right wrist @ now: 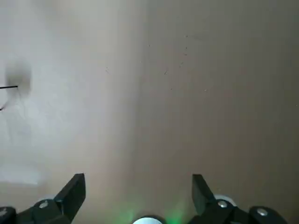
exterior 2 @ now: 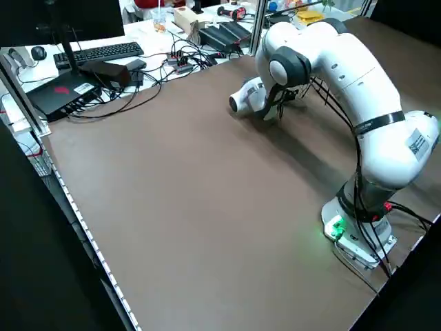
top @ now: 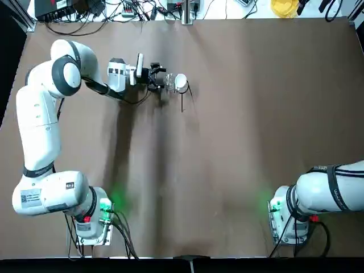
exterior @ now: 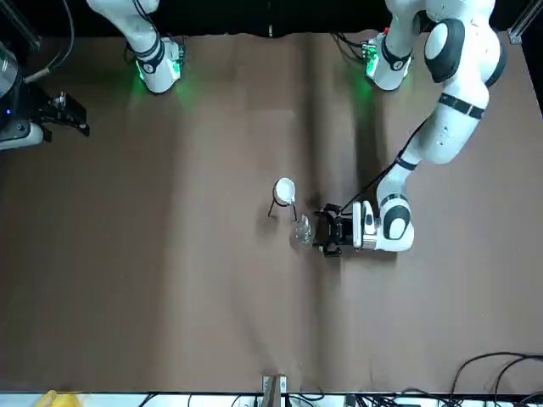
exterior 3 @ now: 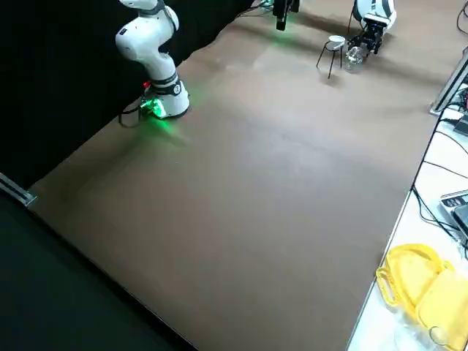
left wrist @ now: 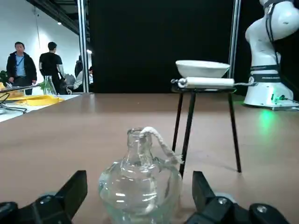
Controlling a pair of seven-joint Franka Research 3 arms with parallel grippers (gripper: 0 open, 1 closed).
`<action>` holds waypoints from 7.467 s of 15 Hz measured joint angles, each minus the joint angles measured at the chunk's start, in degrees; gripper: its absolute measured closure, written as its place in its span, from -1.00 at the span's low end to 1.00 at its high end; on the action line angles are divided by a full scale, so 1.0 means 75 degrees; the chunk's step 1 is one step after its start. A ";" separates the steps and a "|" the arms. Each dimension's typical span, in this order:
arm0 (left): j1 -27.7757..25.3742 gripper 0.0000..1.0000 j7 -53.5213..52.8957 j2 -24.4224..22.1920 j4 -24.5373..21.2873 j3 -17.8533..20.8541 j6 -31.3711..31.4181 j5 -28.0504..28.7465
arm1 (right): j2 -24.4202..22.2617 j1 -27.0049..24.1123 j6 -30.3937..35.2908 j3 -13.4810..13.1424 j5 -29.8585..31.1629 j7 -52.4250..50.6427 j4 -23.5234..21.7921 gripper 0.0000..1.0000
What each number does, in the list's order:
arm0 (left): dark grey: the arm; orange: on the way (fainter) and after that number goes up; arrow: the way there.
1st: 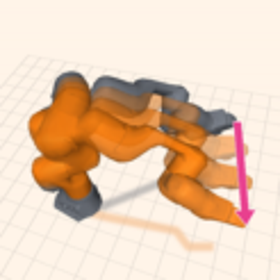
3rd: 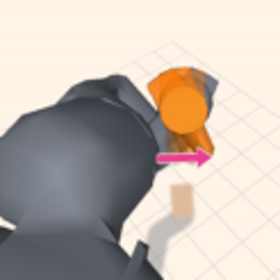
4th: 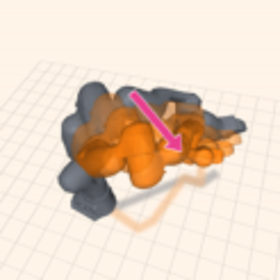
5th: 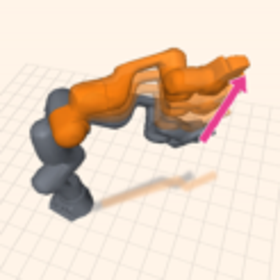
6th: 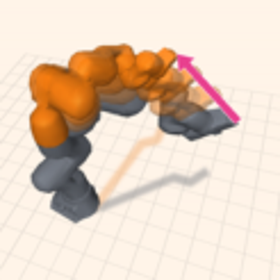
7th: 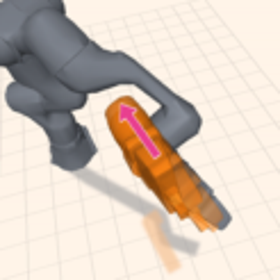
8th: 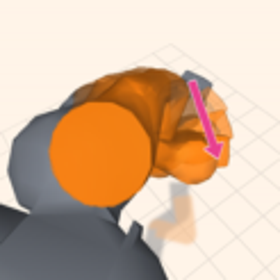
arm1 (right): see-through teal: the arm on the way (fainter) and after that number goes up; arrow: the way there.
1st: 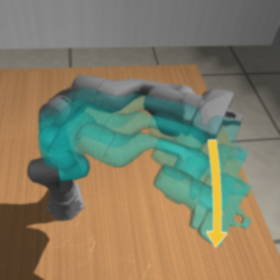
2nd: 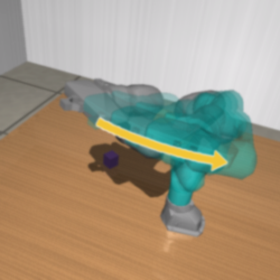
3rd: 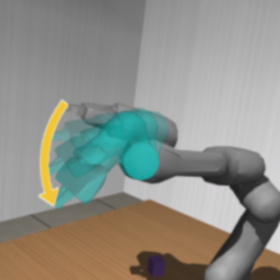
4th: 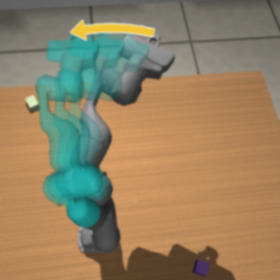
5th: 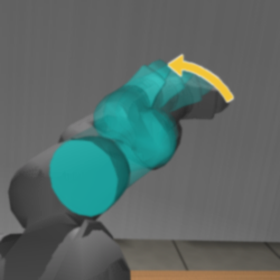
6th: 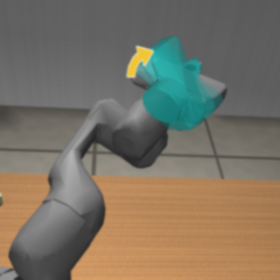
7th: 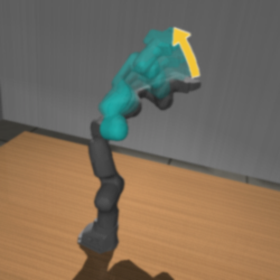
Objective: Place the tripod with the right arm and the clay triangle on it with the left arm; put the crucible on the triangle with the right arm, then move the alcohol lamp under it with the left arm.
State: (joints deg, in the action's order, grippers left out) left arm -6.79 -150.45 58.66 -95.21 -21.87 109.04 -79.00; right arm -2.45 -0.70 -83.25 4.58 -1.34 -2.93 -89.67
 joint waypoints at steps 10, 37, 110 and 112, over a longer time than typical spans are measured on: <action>-0.0265 -0.97 0.0671 -0.0215 -0.0041 0.0006 -0.0192 0.0767 | -0.0005 0.0001 0.0001 0.0017 -0.0004 -0.0002 -0.0008 -1.00; 0.0971 -0.44 0.0661 0.0164 0.0591 0.0477 0.0074 0.0363 | -0.0005 -0.0074 -0.0062 -0.0003 -0.0005 -0.0041 -0.0014 -1.00; -0.0894 -0.98 2.0959 -0.6433 0.1167 0.0088 -0.2600 1.1144 | -0.0248 -0.0184 -0.0083 -0.0015 -0.0149 -0.0053 -0.0027 -1.00; -0.0894 -0.98 2.1503 -0.6621 0.1162 -0.0026 -0.2749 1.1235 | -0.0292 -0.0189 -0.0080 -0.0014 -0.0173 -0.0053 -0.0063 -1.00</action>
State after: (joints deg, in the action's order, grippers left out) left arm -13.50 10.82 9.00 -86.49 -22.07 88.43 5.26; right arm -4.64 -2.12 -83.85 4.48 -2.64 -3.33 -90.14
